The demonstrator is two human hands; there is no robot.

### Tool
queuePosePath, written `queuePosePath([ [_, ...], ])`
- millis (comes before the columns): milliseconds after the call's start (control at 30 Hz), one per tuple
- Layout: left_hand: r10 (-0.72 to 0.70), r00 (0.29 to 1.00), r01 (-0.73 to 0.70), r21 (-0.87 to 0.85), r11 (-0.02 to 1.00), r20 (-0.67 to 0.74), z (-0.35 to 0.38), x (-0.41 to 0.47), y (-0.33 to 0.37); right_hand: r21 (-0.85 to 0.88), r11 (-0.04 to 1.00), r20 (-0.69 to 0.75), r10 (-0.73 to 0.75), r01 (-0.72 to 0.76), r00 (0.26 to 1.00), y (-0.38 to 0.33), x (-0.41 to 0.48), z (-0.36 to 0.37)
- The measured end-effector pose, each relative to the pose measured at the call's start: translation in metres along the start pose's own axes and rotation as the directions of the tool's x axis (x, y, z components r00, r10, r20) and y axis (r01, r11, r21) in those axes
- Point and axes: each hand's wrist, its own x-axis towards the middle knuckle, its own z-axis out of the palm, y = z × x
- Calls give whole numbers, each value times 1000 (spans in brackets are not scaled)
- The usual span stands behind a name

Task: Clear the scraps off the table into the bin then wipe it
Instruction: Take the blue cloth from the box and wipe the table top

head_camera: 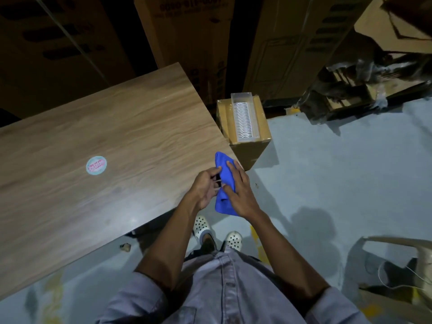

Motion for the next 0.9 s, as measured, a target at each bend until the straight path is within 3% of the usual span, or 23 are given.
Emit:
queuePosePath([
  [133, 39, 997, -26, -192, 981, 67, -9, -2, 3, 6, 997, -77, -79, 80, 994, 1, 17, -4],
  [200, 89, 993, -71, -206, 976, 81, -12, -2, 7, -30, 988, -106, -155, 153, 982, -2, 30, -7],
  [267, 128, 991, -124, -108, 986, 35, -18, 1, 9, -96, 973, -131, -224, 212, 966, -6, 48, -8],
  [367, 158, 980, -135, 181, 974, -119, -37, 11, 2, -317, 917, -91, -285, 243, 954, 1, 82, 3],
  [433, 243, 947, -125, 456, 881, -210, -54, 16, -10, -520, 830, 92, -182, 203, 979, 13, 100, 12],
  [533, 392, 891, -30, 833, 553, -228, -83, 20, -28, -653, 724, 296, -26, 222, 955, 30, 114, 23],
  [733, 479, 851, 49, 942, 333, -214, -109, 24, -31, -654, 727, 89, -200, 208, 976, 27, 119, 24],
  [900, 617, 766, 84, 980, 180, -179, -124, 68, -19, -703, 621, 248, -243, 347, 938, 58, 134, 33],
])
